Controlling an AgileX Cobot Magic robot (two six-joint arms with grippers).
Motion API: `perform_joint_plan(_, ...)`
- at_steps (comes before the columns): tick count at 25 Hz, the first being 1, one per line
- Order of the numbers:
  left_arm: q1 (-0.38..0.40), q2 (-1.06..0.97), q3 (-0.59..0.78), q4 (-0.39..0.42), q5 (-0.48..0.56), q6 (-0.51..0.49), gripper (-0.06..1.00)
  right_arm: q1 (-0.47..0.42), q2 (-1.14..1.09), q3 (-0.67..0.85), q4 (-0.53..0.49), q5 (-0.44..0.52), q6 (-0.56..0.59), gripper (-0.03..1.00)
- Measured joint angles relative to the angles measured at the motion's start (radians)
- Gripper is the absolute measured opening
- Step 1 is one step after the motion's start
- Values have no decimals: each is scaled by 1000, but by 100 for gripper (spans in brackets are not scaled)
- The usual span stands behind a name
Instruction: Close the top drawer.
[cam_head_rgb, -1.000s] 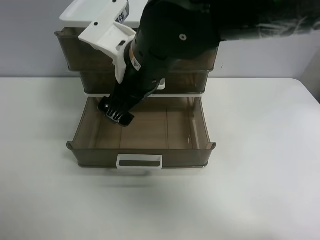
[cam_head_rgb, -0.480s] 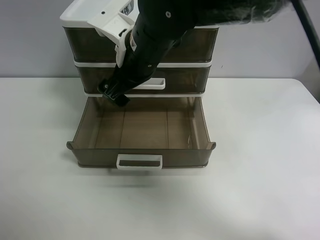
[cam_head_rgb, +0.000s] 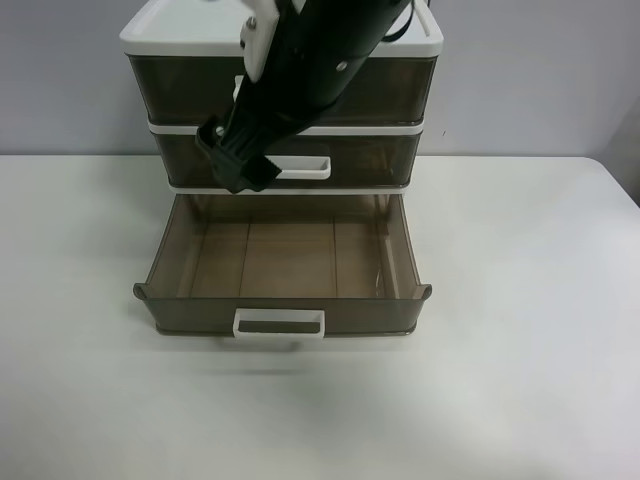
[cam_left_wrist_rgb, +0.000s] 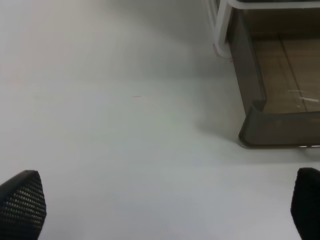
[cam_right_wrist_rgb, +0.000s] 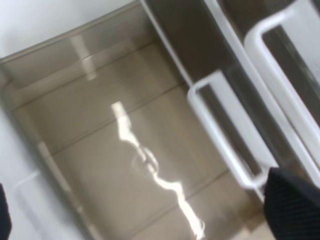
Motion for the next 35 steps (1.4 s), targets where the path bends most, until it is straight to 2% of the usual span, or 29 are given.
perform_joint_plan(7,0,0,0,0,0,0,99,11,-203,-5,54,327,8,99)
perform_joint_plan(8,0,0,0,0,0,0,99,11,-234,-2,58,347,12,99)
perform_joint_plan(11,0,0,0,0,0,0,99,11,-344,57,61,360,33,99)
perform_joint_plan(22,0,0,0,0,0,0,99,11,-931,511,42,366,144,99)
perform_joint_plan(30,0,0,0,0,0,0,99,6,-1287,705,33,366,194,99)
perform_joint_plan(33,0,0,0,0,0,0,99,-76,-1382,790,24,330,223,99)
perform_joint_plan(35,0,0,0,0,0,0,99,-187,-1437,848,20,302,232,99)
